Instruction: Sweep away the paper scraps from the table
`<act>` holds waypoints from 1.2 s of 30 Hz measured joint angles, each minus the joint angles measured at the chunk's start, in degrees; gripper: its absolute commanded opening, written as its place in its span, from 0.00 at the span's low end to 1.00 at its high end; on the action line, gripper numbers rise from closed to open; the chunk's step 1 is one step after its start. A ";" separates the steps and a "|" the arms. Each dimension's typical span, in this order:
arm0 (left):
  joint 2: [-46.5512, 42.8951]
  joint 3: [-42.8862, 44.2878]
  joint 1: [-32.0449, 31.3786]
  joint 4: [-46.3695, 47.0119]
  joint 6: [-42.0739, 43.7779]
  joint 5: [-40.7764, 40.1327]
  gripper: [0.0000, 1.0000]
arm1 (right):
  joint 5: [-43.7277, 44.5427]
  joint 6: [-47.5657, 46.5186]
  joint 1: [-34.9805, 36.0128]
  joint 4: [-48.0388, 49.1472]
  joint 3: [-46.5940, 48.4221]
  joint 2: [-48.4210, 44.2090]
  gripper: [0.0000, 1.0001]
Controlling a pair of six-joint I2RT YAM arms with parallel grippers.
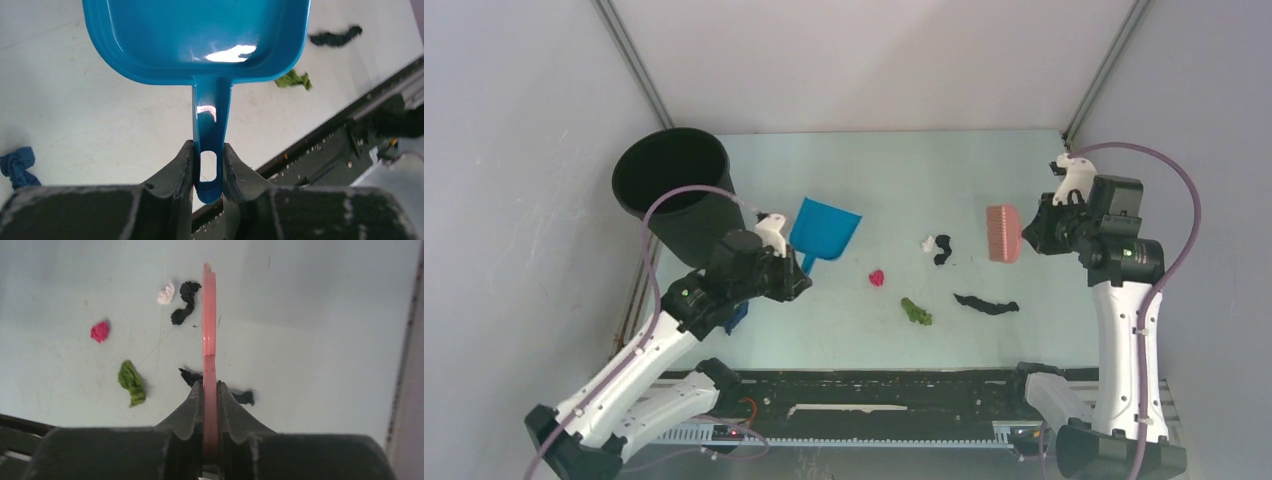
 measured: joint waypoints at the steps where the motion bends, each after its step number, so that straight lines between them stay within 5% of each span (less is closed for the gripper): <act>1: 1.46 2.47 -2.73 -2.01 0.68 -1.01 0.00 | -0.07 -2.23 0.00 -1.20 1.01 -0.02 0.00; 6: 8.41 10.64 -14.32 -10.32 2.84 -4.76 0.00 | 1.51 -12.90 -0.02 -7.54 3.69 -0.33 0.00; 14: 17.70 10.78 -26.51 -19.61 2.93 -3.30 0.00 | 10.75 -17.57 0.90 -11.13 3.52 2.38 0.00; 25: 33.64 10.78 -33.24 -19.26 3.23 0.26 0.00 | 31.41 -15.98 11.10 -9.68 -4.44 11.63 0.00; 36: 43.04 16.13 -33.27 -15.98 3.02 4.52 0.00 | 21.38 -10.78 21.51 -9.31 -5.86 17.94 0.00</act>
